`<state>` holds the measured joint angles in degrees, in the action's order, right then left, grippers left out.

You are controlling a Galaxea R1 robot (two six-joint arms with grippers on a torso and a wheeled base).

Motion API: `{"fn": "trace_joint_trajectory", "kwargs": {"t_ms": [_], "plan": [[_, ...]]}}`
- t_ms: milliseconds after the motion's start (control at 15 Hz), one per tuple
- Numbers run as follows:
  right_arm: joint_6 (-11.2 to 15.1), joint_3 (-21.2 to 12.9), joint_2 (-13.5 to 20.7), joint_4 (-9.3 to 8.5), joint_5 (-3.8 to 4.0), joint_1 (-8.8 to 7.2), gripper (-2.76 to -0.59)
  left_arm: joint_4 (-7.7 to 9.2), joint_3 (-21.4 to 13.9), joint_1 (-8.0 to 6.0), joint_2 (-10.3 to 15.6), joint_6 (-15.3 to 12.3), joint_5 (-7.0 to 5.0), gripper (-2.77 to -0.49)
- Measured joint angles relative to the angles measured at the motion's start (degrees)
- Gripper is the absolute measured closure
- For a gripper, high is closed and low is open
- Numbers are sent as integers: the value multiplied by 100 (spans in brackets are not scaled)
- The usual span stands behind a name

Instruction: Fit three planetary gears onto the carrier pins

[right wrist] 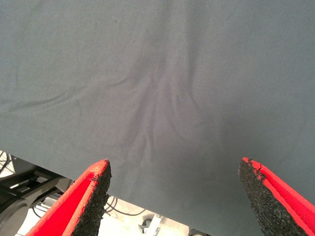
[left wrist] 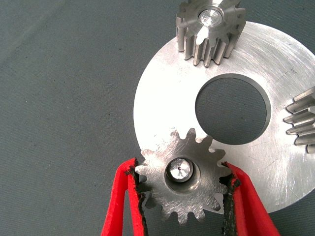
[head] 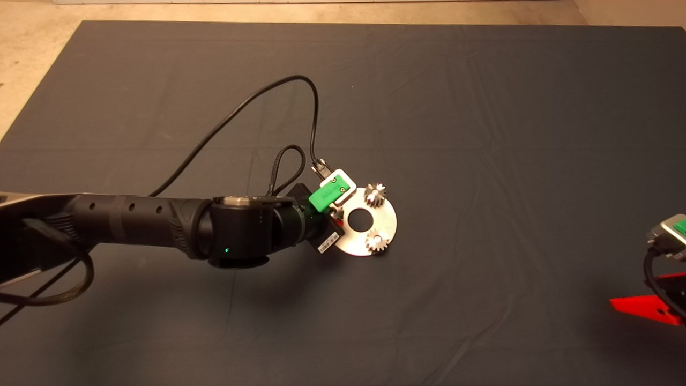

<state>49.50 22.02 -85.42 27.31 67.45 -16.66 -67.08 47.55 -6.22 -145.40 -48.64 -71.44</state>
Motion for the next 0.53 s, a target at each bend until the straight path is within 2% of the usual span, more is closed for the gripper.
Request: {"fn": "trace_joint_trajectory", "kwargs": {"t_ms": [533], "plan": [[0, 0, 0, 0, 0, 2, -192, 2, -1, -1, 16, 8, 35, -67]]}}
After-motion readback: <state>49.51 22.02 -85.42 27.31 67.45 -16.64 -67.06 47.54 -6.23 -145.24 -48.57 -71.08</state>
